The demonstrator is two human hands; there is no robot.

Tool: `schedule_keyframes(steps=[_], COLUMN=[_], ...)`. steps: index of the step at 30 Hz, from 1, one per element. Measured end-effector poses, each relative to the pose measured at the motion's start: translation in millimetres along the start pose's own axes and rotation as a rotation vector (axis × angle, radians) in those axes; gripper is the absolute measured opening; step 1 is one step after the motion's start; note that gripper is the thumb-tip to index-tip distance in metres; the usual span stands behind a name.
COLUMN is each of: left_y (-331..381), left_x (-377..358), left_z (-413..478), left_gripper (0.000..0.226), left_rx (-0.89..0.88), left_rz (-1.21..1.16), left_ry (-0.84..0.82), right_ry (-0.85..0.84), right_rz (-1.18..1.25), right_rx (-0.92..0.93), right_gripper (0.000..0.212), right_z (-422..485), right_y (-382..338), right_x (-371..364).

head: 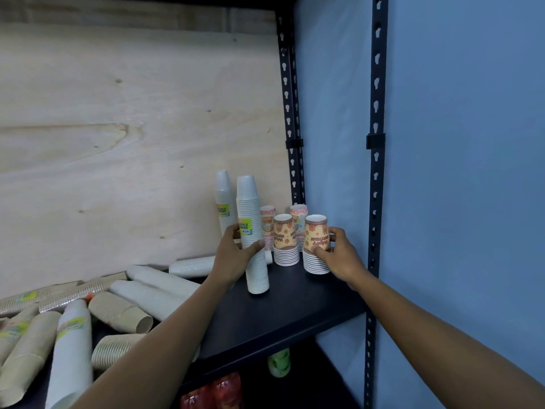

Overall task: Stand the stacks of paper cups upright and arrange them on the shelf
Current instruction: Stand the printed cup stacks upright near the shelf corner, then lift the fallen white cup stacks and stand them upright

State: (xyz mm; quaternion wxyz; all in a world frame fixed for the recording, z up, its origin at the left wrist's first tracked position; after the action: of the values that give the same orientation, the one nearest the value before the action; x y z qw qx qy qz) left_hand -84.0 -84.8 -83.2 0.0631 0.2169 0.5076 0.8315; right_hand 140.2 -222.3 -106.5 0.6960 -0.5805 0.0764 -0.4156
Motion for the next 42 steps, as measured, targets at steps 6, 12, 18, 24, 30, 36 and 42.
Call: schedule_keyframes(steps=[6, 12, 18, 24, 30, 36, 42], left_y=[-8.2, -10.4, -6.2, 2.9, 18.2, 26.4, 31.0], left_x=[-12.6, -16.3, -15.1, -7.3, 14.0, 66.6, 118.0], left_z=[4.9, 6.2, 2.9, 1.0, -2.5, -5.7, -16.6], left_gripper=[0.075, 0.083, 0.080, 0.084, 0.094, 0.083, 0.073], left_rx=[0.021, -0.006, -0.029, -0.031, -0.039, -0.027, -0.015], left_rz=[-0.091, -0.043, 0.017, 0.086, 0.101, 0.185, 0.240], left_ry=[-0.025, -0.081, -0.104, -0.109, -0.080, 0.022, 0.064], right_ry=[0.033, 0.036, 0.030, 0.094, 0.198, 0.237, 0.112], right_rz=[-0.053, -0.076, -0.092, -0.149, -0.211, -0.141, -0.152], right_rx=[0.018, 0.044, 0.026, 0.102, 0.378, 0.618, 0.763], right_gripper=[0.063, 0.062, 0.068, 0.096, 0.069, 0.050, 0.040], right_z=[8.3, 7.8, 6.4, -5.4, -16.8, -37.2, -56.0], right_y=[22.1, 26.6, 26.2, 13.7, -40.6, -118.6, -165.9], right_x=[-13.4, -14.1, -12.1, -7.5, -4.8, -27.8, -64.5])
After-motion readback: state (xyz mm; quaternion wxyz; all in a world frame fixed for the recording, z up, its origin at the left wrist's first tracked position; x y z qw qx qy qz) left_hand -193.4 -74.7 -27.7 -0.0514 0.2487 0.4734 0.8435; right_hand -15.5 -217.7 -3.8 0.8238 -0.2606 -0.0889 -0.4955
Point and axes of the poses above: each hand's wrist, its own z-axis towards the middle knuckle, its own x-axis out of the back of the hand, y = z × x, the point moved 1 cm from there along z, towards the middle knuckle, and after that the axes turned 1 degree about z, right-handed, at the moved point
